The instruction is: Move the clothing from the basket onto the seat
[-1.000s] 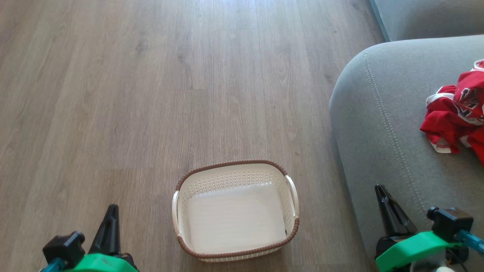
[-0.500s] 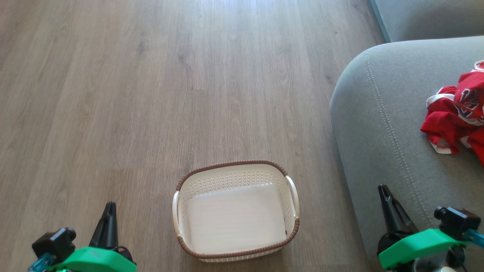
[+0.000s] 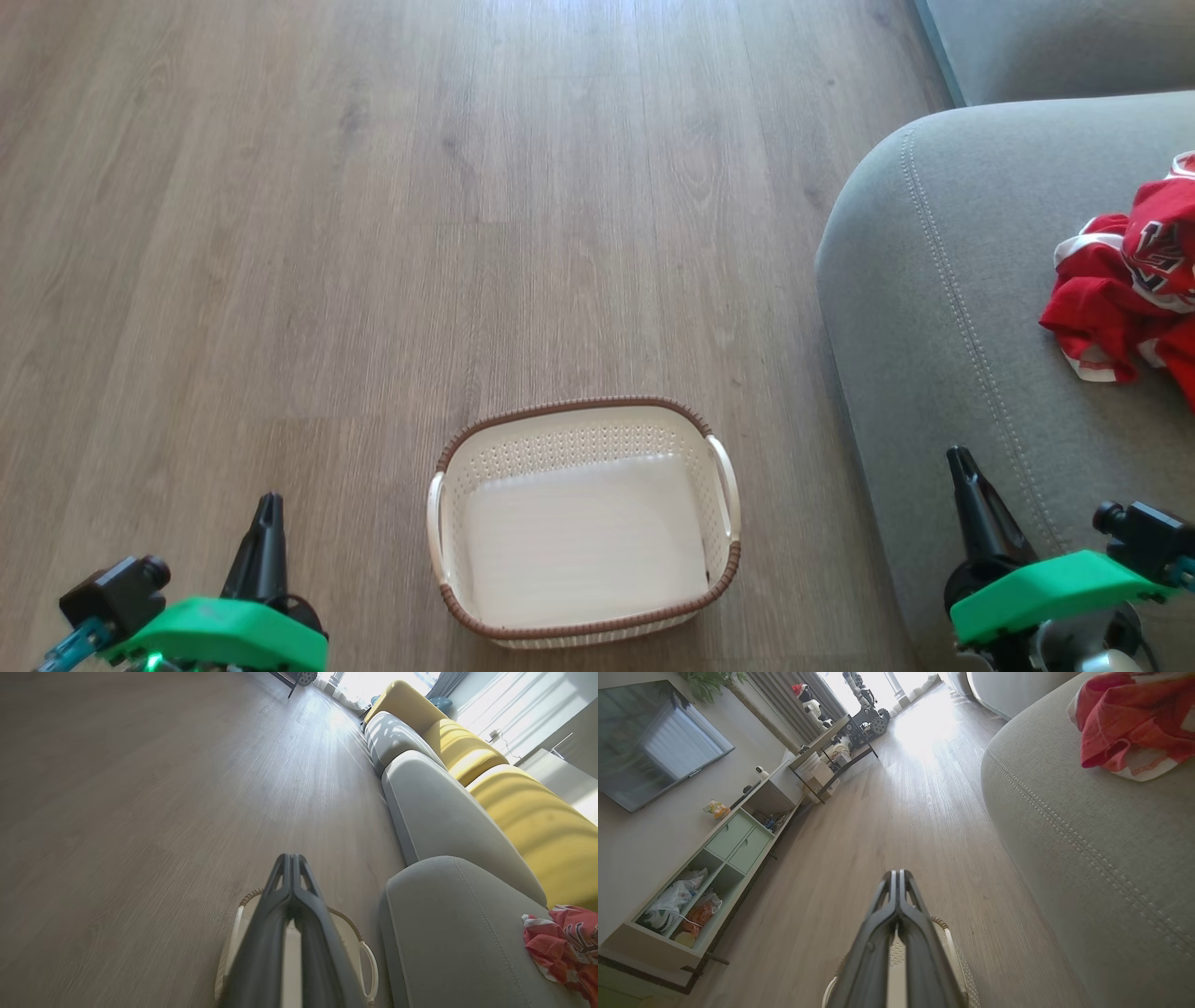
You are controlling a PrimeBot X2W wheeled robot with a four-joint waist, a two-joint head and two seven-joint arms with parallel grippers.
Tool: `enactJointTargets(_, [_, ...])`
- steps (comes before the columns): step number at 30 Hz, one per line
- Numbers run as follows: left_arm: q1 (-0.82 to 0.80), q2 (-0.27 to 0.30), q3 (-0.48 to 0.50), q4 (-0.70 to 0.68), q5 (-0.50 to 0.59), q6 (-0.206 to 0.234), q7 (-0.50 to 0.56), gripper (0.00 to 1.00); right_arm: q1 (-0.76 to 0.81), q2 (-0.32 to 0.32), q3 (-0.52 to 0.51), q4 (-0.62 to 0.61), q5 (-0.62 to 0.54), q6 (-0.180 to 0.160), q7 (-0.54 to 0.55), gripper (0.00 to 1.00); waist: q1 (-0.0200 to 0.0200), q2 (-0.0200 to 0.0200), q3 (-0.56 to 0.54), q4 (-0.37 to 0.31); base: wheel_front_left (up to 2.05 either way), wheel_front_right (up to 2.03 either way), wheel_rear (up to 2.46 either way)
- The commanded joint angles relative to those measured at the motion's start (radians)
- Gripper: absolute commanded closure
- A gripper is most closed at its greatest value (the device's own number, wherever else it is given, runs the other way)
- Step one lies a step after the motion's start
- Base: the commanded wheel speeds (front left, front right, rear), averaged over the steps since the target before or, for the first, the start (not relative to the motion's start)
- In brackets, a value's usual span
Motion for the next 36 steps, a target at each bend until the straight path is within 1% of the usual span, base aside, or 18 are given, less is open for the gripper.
enactJointTargets(1, [-0.048, 0.003, 0.035, -0.024, -0.025, -0.012, 0.009, 1.00, -0.049, -0.001, -0.008, -0.027, 0.028, 0.002, 0.005, 1.00, 0.0000, 0.0000, 0.000, 0.000, 0.00, 0.00, 0.00])
enactJointTargets(36, [-0.110, -0.056, 0.126, 0.015, -0.337, -0.081, 0.104, 1.00, -0.096, 0.035, -0.065, 0.002, 0.348, 0.005, 0.090, 1.00, 0.0000, 0.0000, -0.005, 0.007, 0.00, 0.00, 0.00])
